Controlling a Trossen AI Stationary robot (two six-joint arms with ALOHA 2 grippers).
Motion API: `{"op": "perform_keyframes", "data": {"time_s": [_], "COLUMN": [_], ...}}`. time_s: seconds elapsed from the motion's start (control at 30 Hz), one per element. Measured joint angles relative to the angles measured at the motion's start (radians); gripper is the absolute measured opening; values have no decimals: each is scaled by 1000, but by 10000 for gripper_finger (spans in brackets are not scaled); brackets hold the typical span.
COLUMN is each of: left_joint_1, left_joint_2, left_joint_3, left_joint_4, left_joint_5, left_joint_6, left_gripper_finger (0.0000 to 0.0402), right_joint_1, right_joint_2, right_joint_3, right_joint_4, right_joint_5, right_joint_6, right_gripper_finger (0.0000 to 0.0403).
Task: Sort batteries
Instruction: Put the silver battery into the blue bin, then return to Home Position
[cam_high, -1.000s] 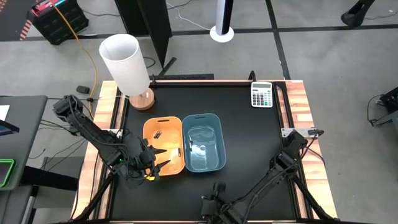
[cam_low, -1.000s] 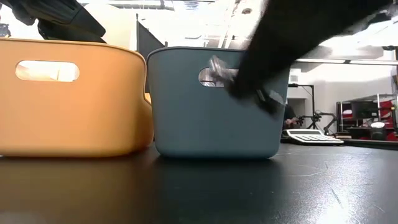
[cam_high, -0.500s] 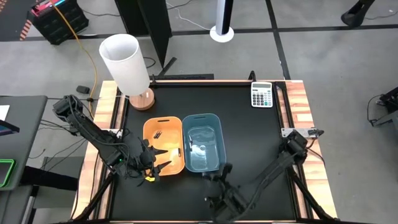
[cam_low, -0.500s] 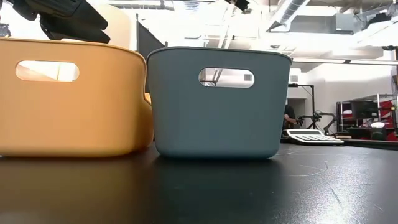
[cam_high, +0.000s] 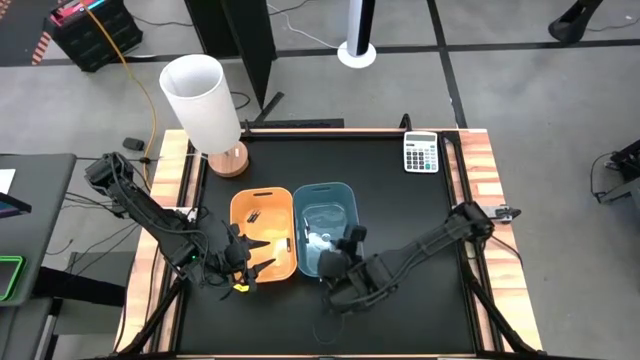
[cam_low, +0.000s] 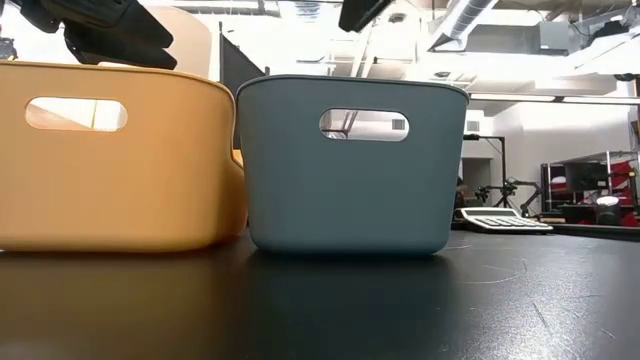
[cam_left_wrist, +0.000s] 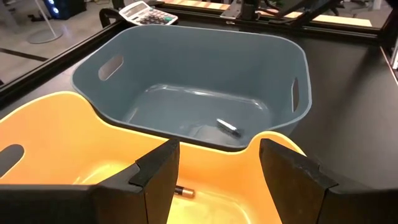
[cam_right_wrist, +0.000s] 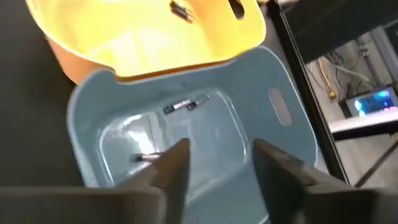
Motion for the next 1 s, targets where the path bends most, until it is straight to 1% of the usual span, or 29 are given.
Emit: {"op": "perform_keyframes", "data": {"time_s": [0.07,0.13,0.23,0.33,0.43,0.5,0.57,0.67,0.7,0.73,0.8,0.87,0.93,1.0], "left_joint_1": [-4,-10,-32,-53,-59,-59,-49,-11,6,26,81,157,240,311], "left_joint_2": [0,0,0,-8,-23,-29,-33,-34,-34,-34,-39,-59,-84,-112], "left_joint_3": [0,0,0,0,0,0,0,1,1,1,1,1,2,2], "left_joint_4": [0,0,0,0,29,75,147,264,300,342,425,500,545,540], "left_joint_5": [-1,-5,-38,-43,-19,2,32,115,140,161,220,328,451,538], "left_joint_6": [0,0,-7,-8,11,62,146,280,326,372,463,530,567,576], "left_gripper_finger": [216,216,216,215,201,181,154,101,81,61,22,8,4,2], "right_joint_1": [-7,-2,38,95,157,196,229,256,256,251,229,198,160,119], "right_joint_2": [0,0,-8,-31,-66,-85,-100,-130,-140,-150,-174,-207,-252,-305], "right_joint_3": [0,-1,-1,-1,-1,-1,-1,-2,-2,-3,-31,-89,-174,-287], "right_joint_4": [-8,-19,-16,-12,0,22,47,93,114,146,261,420,623,835], "right_joint_5": [12,55,120,148,156,158,157,157,157,157,156,125,22,-113], "right_joint_6": [-2,-1,0,-4,-24,-59,-106,-172,-196,-223,-307,-432,-557,-654], "right_gripper_finger": [229,252,262,256,225,187,134,42,23,14,14,10,4,4]}}
